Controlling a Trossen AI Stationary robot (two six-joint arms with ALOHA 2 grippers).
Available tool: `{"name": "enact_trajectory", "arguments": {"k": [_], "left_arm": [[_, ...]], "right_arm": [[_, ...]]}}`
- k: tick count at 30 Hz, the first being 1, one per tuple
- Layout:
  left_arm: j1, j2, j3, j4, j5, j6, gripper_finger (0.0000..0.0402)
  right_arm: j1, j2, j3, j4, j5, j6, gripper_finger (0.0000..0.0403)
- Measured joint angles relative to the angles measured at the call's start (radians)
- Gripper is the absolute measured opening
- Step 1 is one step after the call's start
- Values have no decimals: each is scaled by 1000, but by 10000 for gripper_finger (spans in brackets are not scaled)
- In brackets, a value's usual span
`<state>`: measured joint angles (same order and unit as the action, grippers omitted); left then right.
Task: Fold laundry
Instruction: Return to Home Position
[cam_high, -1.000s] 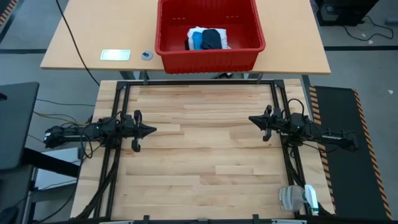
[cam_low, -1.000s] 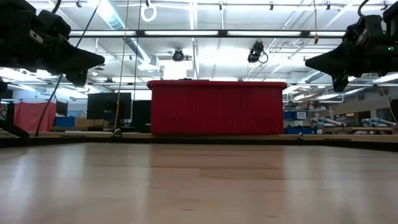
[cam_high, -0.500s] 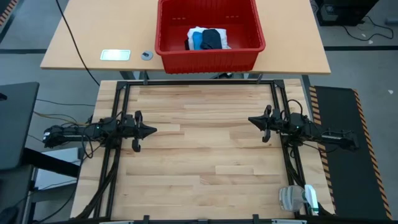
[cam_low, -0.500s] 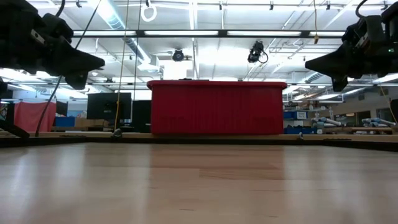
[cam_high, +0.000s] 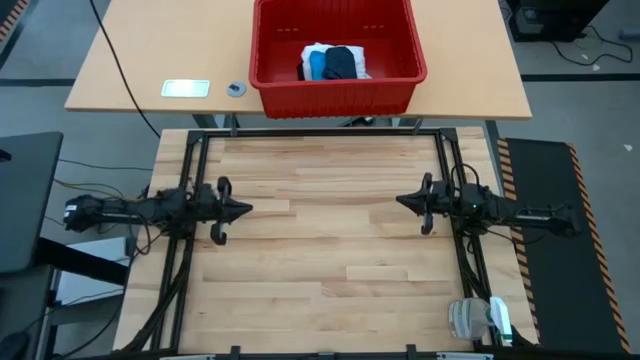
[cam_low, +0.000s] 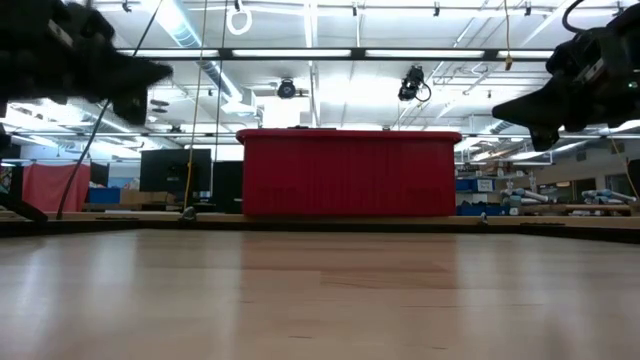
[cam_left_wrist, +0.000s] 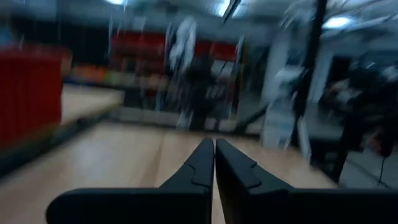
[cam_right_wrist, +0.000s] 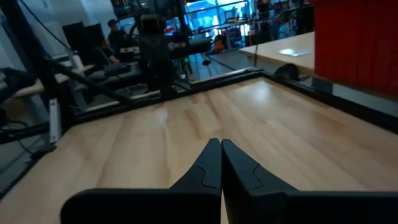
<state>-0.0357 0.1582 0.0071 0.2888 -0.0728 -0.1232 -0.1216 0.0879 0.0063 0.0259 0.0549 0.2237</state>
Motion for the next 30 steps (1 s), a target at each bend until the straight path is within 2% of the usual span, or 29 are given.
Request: {"name": "enact_trajectory", "arguments": {"k": [4, 8, 12, 18, 23, 30], "left_arm": [[-47, -12, 0, 131, -37, 81, 7], [-71, -15, 0, 42, -86, 74, 4], [-76, -14, 0, -15, -91, 84, 4], [-49, -14, 0, -37, -99, 138, 4], [-24, -13, 0, -244, -99, 142, 4], [-18, -7, 0, -249, -99, 60, 5]], "right_arm": [[2, -4, 0, 4, 21, 54, 5], [3, -8, 0, 1, -17, 33, 5], [3, -7, 0, -10, -70, 29, 9], [3, 6, 0, -10, -52, 11, 15], [3, 5, 0, -7, -51, 10, 16], [3, 5, 0, -4, -49, 10, 17]]}}
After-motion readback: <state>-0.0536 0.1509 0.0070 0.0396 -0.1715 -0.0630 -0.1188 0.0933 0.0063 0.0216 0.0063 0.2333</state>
